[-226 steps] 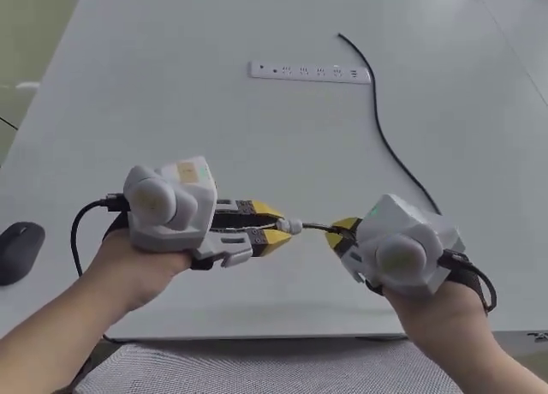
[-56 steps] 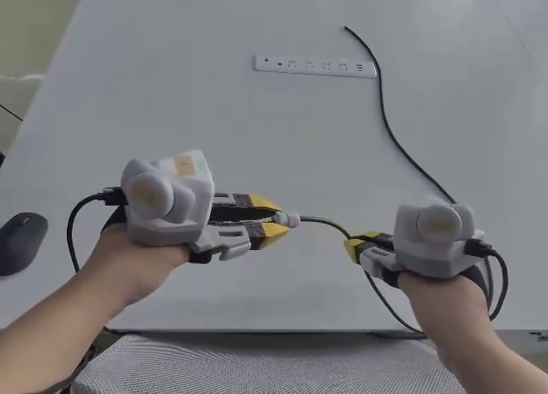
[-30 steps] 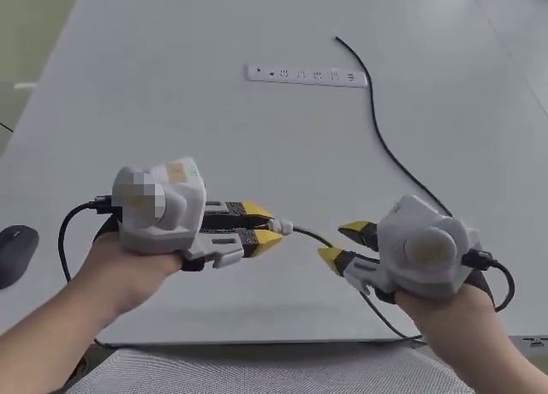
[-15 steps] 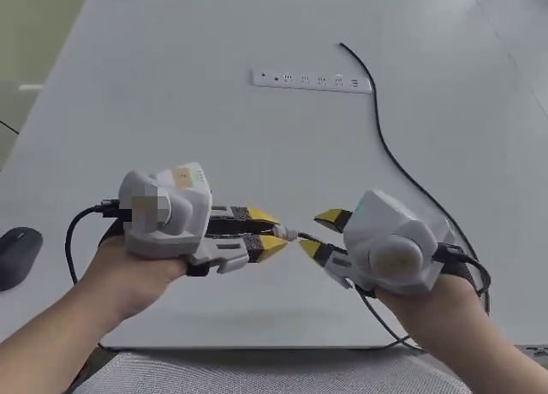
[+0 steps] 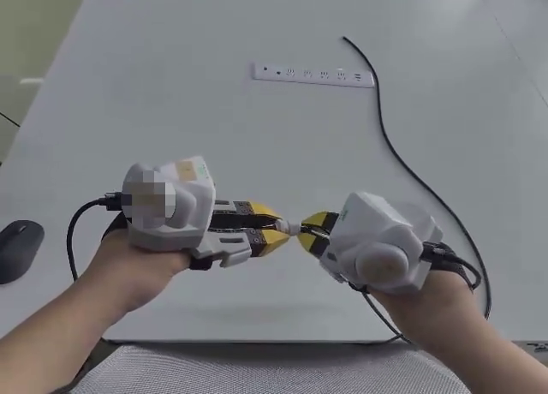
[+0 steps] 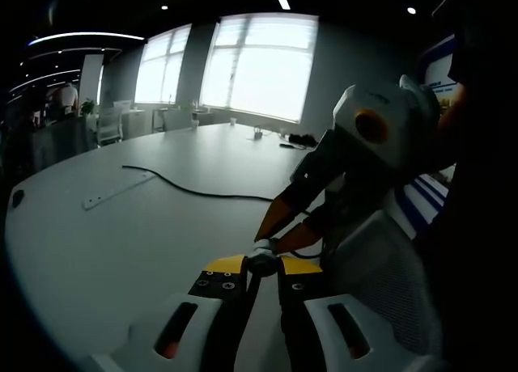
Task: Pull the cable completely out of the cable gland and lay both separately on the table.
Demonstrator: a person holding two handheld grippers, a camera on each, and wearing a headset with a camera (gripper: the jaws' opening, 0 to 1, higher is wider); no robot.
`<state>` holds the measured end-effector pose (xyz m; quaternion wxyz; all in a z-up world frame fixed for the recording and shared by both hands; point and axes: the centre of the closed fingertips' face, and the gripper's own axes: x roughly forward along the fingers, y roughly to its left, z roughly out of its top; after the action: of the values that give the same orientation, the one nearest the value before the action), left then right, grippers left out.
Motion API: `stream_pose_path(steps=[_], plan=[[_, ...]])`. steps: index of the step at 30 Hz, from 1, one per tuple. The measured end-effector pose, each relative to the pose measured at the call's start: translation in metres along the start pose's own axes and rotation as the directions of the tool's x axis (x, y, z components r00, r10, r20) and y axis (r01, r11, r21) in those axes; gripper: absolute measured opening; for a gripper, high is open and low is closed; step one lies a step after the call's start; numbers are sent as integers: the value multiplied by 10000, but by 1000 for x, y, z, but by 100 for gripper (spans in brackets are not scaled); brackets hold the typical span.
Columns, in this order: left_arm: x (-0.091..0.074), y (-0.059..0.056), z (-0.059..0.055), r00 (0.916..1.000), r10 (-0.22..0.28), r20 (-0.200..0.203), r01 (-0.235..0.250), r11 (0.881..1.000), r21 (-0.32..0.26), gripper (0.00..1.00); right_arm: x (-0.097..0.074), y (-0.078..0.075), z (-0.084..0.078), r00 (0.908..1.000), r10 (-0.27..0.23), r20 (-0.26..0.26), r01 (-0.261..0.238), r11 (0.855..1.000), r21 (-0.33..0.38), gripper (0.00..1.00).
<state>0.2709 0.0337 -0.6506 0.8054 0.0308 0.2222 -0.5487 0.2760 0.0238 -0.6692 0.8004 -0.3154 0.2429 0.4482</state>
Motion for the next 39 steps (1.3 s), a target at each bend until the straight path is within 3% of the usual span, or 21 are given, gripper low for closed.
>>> stream_pose_path(steps=[8, 24, 39], plan=[[0, 1, -1, 10000, 0, 5, 0, 10000, -35, 15, 1, 0, 0, 10000, -22, 56, 21, 9998, 209, 0], [-1, 0, 1, 10000, 66, 54, -65, 10000, -29, 15, 0, -7, -8, 9996, -235, 167, 207, 9887, 1485, 0], [-3, 1, 4, 9998, 148, 117, -147, 9999, -73, 15, 0, -22, -34, 9988, -487, -89, 488, 9378, 3437, 1]])
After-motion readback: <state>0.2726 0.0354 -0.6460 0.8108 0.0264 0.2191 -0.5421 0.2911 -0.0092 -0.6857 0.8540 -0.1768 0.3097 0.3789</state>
